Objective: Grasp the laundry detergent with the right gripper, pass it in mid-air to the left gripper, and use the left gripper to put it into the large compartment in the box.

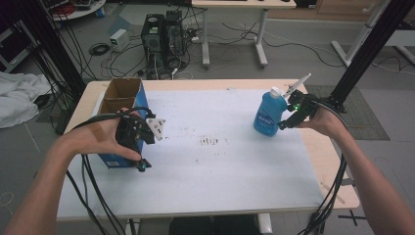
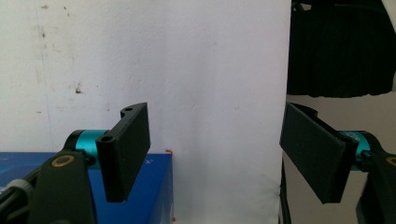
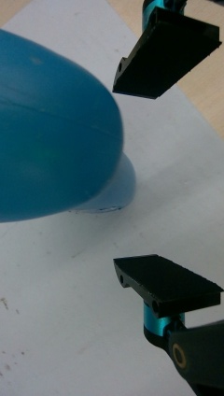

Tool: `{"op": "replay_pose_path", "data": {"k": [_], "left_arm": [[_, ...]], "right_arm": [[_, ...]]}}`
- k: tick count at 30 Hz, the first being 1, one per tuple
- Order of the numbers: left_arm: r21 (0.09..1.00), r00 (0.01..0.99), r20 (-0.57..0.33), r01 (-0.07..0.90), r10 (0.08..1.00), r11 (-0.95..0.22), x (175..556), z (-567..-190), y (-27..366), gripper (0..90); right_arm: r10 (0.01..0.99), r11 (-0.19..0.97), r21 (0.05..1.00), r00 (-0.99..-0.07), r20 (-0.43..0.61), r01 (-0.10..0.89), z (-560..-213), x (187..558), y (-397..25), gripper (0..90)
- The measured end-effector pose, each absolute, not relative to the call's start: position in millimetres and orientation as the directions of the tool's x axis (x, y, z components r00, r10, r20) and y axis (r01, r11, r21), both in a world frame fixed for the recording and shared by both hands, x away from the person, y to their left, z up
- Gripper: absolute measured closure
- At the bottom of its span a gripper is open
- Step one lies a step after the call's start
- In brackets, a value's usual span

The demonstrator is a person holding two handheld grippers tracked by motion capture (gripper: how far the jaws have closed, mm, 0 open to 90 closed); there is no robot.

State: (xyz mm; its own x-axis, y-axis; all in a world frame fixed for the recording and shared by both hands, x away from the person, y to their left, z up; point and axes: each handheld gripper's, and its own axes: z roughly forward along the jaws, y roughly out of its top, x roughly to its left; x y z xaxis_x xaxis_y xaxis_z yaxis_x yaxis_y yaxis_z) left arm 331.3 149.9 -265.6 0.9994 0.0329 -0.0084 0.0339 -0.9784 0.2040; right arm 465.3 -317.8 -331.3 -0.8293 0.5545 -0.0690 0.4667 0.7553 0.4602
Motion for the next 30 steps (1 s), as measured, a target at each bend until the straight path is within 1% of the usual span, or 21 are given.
{"op": "replay_pose_path", "data": {"k": [8, 12, 13, 18, 26, 30], "left_arm": [[0.21, 0.999, -0.007, 0.035, 0.035, -0.977, 331, -266, 151, 24.6], [0.209, 0.999, -0.009, 0.04, 0.04, -0.977, 330, -267, 151, 24.5], [0.211, 0.999, -0.009, 0.041, 0.04, -0.977, 330, -268, 150, 24.5], [0.21, 0.999, -0.007, 0.038, 0.037, -0.977, 330, -267, 151, 24.5], [0.211, 0.999, -0.008, 0.04, 0.039, -0.977, 329, -267, 153, 24.5], [0.212, 0.999, -0.008, 0.041, 0.04, -0.976, 329, -268, 154, 24.5]], "right_arm": [[0.589, 0.708, 0.536, -0.803, -0.092, 0.459, -341, 465, -311, 13.0], [0.598, 0.697, 0.551, -0.797, -0.092, 0.459, -342, 466, -311, 13.0], [0.614, 0.676, 0.573, -0.784, -0.09, 0.464, -343, 466, -309, 13.0], [0.636, 0.639, 0.612, -0.768, -0.08, 0.465, -347, 468, -308, 13.0], [0.649, 0.601, 0.649, -0.759, -0.054, 0.467, -355, 469, -304, 13.2], [0.649, 0.6, 0.654, -0.759, -0.06, 0.461, -356, 469, -302, 13.2]]}}
